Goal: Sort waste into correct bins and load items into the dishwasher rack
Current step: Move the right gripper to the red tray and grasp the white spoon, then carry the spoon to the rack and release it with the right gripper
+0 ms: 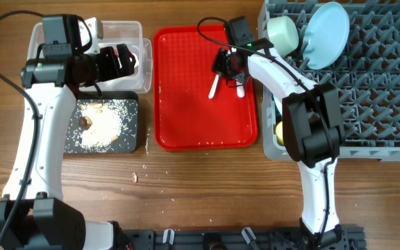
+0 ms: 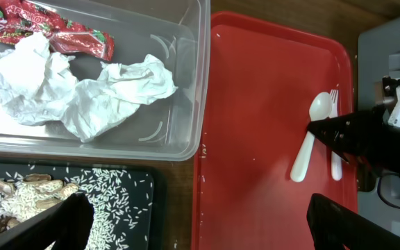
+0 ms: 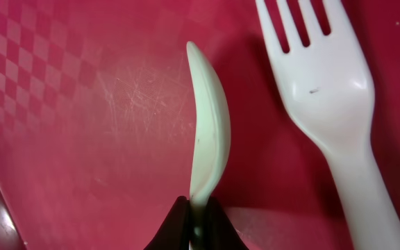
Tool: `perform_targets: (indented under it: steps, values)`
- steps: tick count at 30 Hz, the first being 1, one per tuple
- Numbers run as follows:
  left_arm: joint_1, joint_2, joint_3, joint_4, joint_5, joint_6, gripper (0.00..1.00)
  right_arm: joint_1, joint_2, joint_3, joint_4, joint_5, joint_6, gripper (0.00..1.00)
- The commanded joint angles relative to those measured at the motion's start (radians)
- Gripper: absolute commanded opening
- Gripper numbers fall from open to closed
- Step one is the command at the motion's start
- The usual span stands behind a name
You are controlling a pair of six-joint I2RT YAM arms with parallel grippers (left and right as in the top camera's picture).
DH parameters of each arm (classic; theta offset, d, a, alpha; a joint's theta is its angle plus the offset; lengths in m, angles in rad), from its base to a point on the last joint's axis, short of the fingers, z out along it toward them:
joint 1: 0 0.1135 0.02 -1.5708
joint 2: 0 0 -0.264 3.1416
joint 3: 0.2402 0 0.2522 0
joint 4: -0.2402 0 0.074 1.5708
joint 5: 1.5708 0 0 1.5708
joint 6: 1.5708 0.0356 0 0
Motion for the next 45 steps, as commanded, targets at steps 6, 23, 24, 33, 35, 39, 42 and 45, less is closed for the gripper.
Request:
perform_targets:
  steps: [6, 23, 24, 33, 35, 39, 42, 45]
  values:
    - [-0.003, -0.002, 0.016, 0.002, -0.006, 0.008, 1.00, 0.002, -0.043, 0.032, -0.094, -0.073, -0.143, 0.04]
    - [-0.003, -0.002, 0.016, 0.002, -0.006, 0.008, 1.00, -0.211, -0.752, 0.015, -0.619, 0.473, 0.002, 0.04]
    - [-0.003, -0.002, 0.016, 0.002, -0.006, 0.008, 1.00, -0.242, -0.755, 0.004, -0.637, 0.502, 0.041, 0.04]
    - [-0.003, -0.002, 0.016, 0.002, -0.006, 0.008, 1.00, -0.412, -0.747, -0.297, -0.463, 0.525, 0.127, 0.04]
    - [-0.003, -0.002, 0.016, 0.002, -0.006, 0.008, 1.00, -0.431, -0.747, -0.387, -0.407, 0.494, 0.145, 0.05]
    - [-0.003, -0.002, 0.016, 0.002, -0.006, 0.008, 1.00, -0.460, -0.747, -0.489, -0.352, 0.466, 0.160, 0.05]
    - [-0.003, -0.002, 0.016, 0.002, -0.006, 0.008, 1.00, -0.484, -0.747, -0.520, -0.342, 0.462, 0.153, 0.07]
    - [-0.003, -0.002, 0.016, 0.002, -0.006, 0.008, 1.00, -0.484, -0.749, -0.519, -0.333, 0.448, 0.114, 0.21]
